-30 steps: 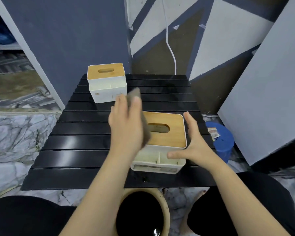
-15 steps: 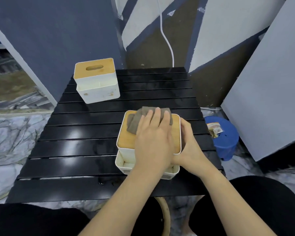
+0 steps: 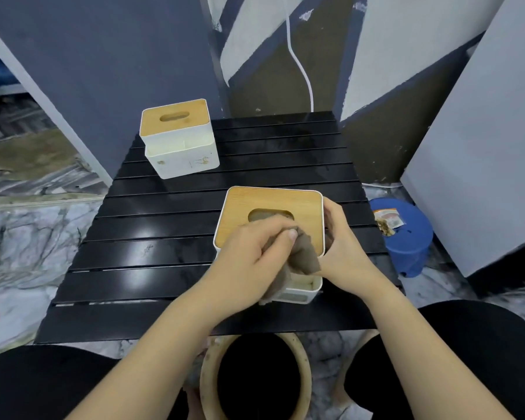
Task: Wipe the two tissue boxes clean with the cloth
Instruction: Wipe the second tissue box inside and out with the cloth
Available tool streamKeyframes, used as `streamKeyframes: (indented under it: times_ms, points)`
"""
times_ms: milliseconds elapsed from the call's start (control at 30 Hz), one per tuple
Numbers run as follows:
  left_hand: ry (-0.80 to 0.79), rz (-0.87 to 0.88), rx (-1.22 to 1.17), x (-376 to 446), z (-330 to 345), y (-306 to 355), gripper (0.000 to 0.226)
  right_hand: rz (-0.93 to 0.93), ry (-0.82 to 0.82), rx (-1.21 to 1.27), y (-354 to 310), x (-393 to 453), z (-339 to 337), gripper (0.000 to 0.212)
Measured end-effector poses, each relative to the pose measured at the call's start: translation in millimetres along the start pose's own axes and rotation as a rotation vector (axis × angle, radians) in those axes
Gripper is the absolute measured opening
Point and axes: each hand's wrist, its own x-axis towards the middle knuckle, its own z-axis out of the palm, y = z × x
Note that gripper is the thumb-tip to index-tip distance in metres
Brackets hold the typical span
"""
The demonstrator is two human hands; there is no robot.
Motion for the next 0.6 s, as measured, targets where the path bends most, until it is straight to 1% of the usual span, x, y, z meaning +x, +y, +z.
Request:
streamKeyframes:
  times_ms: [33, 133, 200, 233, 267, 300, 333, 367, 400, 467, 500, 533, 600]
  points:
    - [0.029, -0.036, -0.060, -1, -7, 6, 0.027, 0.002, -0.002, 0.007, 0, 0, 0, 0.111]
    - [0.239, -0.158, -0.236, 7, -38, 12, 0.021, 0.004, -0.006, 0.018, -1, 0, 0, 0.115]
    - [0.320, -0.260, -0.351, 20, -57, 7, 0.017, 0.011, -0.015, 0.023, -2, 1, 1, 0.119]
    - [0.375, -0.278, -0.331, 26, -62, 2, 0.015, 0.017, -0.019, 0.025, -2, 1, 1, 0.121]
    - [0.447, -0.263, -0.251, 32, -64, -6, 0.013, 0.019, -0.023, 0.024, -2, 1, 0, 0.121]
    - [0.513, -0.224, -0.134, 37, -63, -15, 0.012, 0.021, -0.029, 0.022, -3, 0, 0, 0.121]
    - [0.541, -0.175, -0.002, 39, -59, -23, 0.012, 0.021, -0.032, 0.021, -4, 0, 0, 0.120]
    - [0.529, -0.129, 0.123, 39, -53, -32, 0.016, 0.019, -0.031, 0.023, -3, 0, 1, 0.119]
    - [0.477, -0.099, 0.224, 38, -43, -41, 0.022, 0.014, -0.027, 0.025, -2, 0, 1, 0.119]
    - [0.332, -0.102, 0.404, 35, -27, -53, 0.046, 0.010, -0.011, 0.031, -1, 0, 1, 0.119]
    - [0.289, -0.120, 0.459, 34, -23, -55, 0.056, 0.008, -0.001, 0.032, 0, 0, 1, 0.118]
    - [0.270, -0.140, 0.484, 36, -21, -54, 0.060, 0.004, 0.011, 0.030, 1, 0, 2, 0.118]
    - [0.267, -0.152, 0.504, 45, -24, -51, 0.061, -0.002, 0.035, 0.039, 3, 1, 3, 0.116]
